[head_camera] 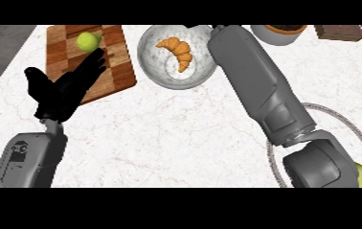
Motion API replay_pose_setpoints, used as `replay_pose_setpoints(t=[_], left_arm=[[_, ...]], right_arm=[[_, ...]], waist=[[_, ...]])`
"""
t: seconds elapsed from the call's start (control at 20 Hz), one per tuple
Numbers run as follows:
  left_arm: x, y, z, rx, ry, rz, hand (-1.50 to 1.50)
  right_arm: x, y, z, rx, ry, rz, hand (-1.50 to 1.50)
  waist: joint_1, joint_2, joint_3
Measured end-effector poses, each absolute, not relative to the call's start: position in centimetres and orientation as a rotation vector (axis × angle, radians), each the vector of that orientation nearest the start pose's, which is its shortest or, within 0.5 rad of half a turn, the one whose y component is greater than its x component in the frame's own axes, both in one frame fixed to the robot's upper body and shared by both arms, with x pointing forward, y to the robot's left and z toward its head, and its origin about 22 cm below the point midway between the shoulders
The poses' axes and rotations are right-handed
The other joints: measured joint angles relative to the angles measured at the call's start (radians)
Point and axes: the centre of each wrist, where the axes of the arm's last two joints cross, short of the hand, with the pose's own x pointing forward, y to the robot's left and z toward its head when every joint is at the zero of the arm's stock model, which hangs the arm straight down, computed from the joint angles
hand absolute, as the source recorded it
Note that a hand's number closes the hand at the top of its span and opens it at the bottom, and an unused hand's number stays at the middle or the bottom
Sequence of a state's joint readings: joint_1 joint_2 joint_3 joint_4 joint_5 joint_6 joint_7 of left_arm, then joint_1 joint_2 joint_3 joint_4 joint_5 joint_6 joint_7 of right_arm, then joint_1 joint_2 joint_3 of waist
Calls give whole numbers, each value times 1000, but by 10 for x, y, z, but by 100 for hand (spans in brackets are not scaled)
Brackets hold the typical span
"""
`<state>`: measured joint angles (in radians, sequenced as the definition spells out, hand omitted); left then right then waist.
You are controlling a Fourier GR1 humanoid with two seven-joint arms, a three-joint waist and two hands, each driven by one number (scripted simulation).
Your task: Pick the croissant from the placemat and place it in the bowl
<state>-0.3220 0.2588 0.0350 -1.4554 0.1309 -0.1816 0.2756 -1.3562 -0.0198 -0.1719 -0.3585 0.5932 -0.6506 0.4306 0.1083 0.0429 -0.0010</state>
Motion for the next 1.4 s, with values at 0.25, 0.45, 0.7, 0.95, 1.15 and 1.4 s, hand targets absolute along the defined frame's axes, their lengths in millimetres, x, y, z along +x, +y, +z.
replay_pose_setpoints(t=[0.25,0.45,0.7,0.95,1.15,1.4], left_arm=[[313,271,71,-20,-1456,-275,0],[303,279,64,1,-1438,-247,0],[290,295,61,36,-1412,-202,0],[279,305,54,63,-1392,-176,0],[275,311,52,73,-1383,-160,0],[274,314,50,82,-1380,-146,0]], right_arm=[[466,-75,174,-851,-1484,47,-150],[466,-82,170,-882,-1507,8,-150],[460,-84,170,-836,-1598,111,-150],[443,-81,177,-767,-1713,171,-150],[420,-74,188,-634,-1810,197,-150],[379,-73,190,-437,-1886,185,150]], waist=[[-30,-14,0],[-64,-30,1],[-110,-50,1],[-151,-66,1],[-169,-76,2],[-180,-81,3]])
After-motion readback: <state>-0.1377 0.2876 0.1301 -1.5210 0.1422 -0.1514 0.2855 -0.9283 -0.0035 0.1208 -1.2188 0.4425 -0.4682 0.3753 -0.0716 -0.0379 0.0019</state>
